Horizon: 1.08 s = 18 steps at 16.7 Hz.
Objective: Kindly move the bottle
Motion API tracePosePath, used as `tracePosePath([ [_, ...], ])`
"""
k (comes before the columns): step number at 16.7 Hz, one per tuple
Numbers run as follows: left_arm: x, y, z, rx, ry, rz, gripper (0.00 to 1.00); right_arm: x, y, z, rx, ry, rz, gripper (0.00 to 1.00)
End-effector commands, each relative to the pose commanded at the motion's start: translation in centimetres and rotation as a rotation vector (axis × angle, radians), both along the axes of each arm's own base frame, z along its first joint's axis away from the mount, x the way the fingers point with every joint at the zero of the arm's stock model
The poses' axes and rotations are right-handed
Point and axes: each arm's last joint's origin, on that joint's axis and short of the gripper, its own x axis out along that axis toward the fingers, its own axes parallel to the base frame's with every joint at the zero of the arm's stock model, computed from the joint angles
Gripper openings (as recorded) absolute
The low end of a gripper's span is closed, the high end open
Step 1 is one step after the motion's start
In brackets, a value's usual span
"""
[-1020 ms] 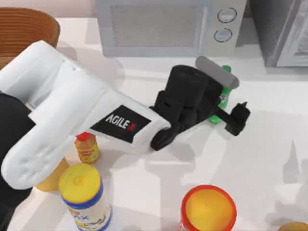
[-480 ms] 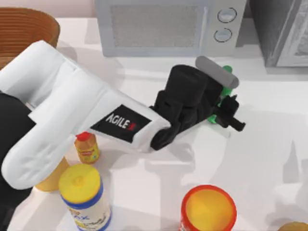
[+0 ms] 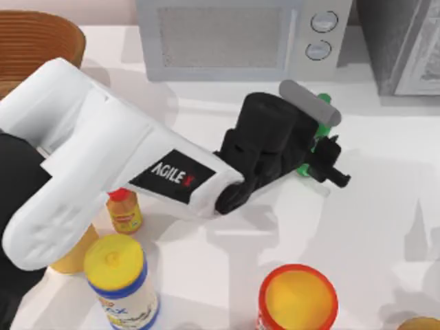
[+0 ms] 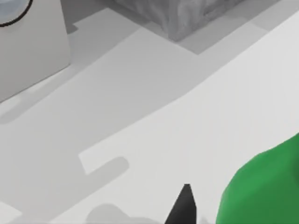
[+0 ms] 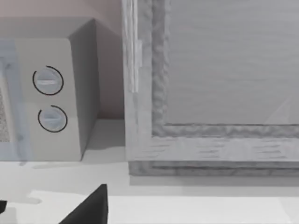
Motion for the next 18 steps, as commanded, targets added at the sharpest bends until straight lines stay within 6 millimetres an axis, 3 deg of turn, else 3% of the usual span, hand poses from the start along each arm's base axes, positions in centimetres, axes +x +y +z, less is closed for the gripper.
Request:
tracePosePath([
  [5,-0.1,0.2,0.4,-0.003,-0.009,0.012,0.0,0.0,0.0,0.0,0.0,0.0,0.0,1.0],
  [8,0.2,2.3,2.8,-0.037,-0.066,0.119,0.0,0.0,0.0,0.0,0.0,0.0,0.0,1.0],
  [10,0.2,5.0,5.0,-0.072,-0.11,0.239,0.0,0.0,0.0,0.0,0.0,0.0,0.0,1.0],
  [13,-0.8,11.3,6.8,-0.096,-0.136,0.467,0.0,0.0,0.0,0.0,0.0,0.0,0.0,1.0],
  [16,-3.7,17.7,6.8,-0.077,-0.112,0.671,0.0,0.0,0.0,0.0,0.0,0.0,0.0,1.0],
  [18,-5.6,20.4,6.1,-0.051,-0.079,0.755,0.0,0.0,0.0,0.0,0.0,0.0,0.0,1.0],
])
